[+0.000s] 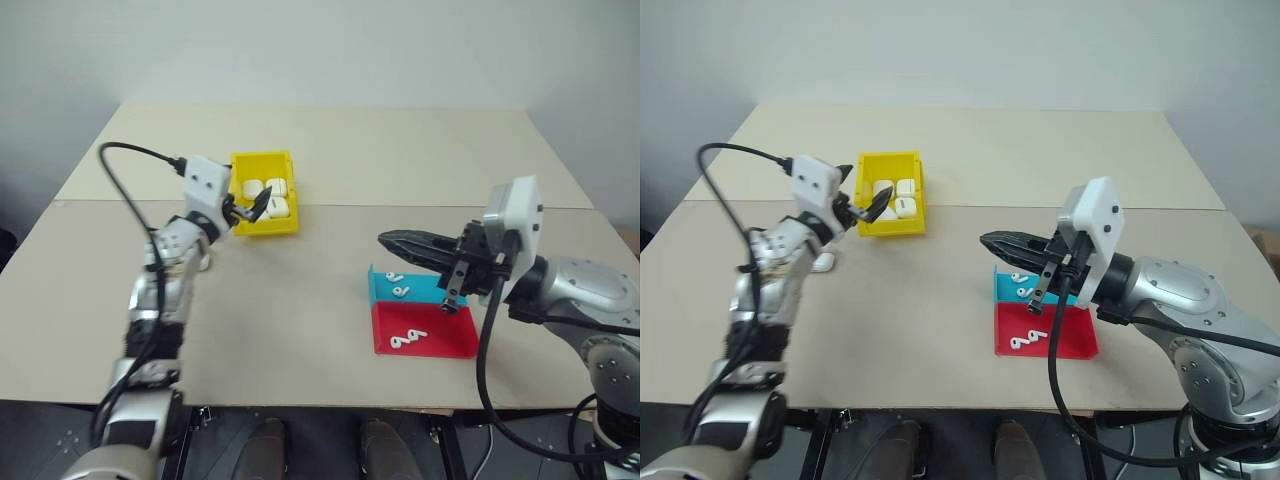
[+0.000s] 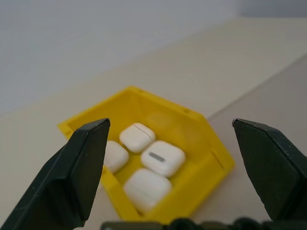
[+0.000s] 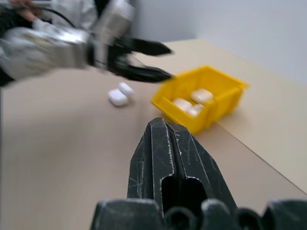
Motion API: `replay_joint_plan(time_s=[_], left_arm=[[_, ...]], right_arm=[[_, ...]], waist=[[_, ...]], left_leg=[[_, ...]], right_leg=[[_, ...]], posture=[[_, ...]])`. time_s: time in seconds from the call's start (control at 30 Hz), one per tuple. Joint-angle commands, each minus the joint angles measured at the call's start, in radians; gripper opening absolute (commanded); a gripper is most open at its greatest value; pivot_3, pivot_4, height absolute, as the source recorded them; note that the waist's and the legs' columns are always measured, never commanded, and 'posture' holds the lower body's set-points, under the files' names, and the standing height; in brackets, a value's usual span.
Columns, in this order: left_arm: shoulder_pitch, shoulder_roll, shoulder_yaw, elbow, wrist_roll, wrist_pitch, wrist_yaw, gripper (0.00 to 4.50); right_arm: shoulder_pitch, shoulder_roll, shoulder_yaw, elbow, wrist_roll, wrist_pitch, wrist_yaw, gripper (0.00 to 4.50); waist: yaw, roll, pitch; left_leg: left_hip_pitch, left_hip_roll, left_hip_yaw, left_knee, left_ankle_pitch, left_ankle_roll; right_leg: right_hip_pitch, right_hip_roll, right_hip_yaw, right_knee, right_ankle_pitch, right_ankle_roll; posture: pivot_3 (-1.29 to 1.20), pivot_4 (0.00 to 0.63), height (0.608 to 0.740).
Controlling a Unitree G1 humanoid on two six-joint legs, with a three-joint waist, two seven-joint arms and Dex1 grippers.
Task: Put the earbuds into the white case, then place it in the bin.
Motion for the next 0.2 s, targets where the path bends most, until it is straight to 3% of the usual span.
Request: replay_joint_plan(time_s=[0.03,0.2], left_arm=[[0.156,0.127,0.106,-0.269,-0.198,0.123,-0.177,4.45],[0.422,0.242,0.277,-0.501,-0.343,0.231,-0.247,4.45]], right_arm=[[0.05,-0.023,0.013,0.056,-0.109,-0.11,0.052,0.0],[0.144,-0.091,0.012,0.061,-0.145,-0.197,0.211,0.0]], waist=[[0.0,0.0,0.0],[0.004,0.0,0.0]], left_leg=[[0.001,0.0,0.001,0.0,0.0,0.0],[0.004,0.002,0.002,0.0,0.0,-0.001]], right_leg=[[0.0,0.0,0.0,0.0,0.0,0.0],[0.001,0.0,0.001,0.002,-0.003,-0.002]], posture=[[0.0,0.15,0.74],[0.0,0.15,0.74]])
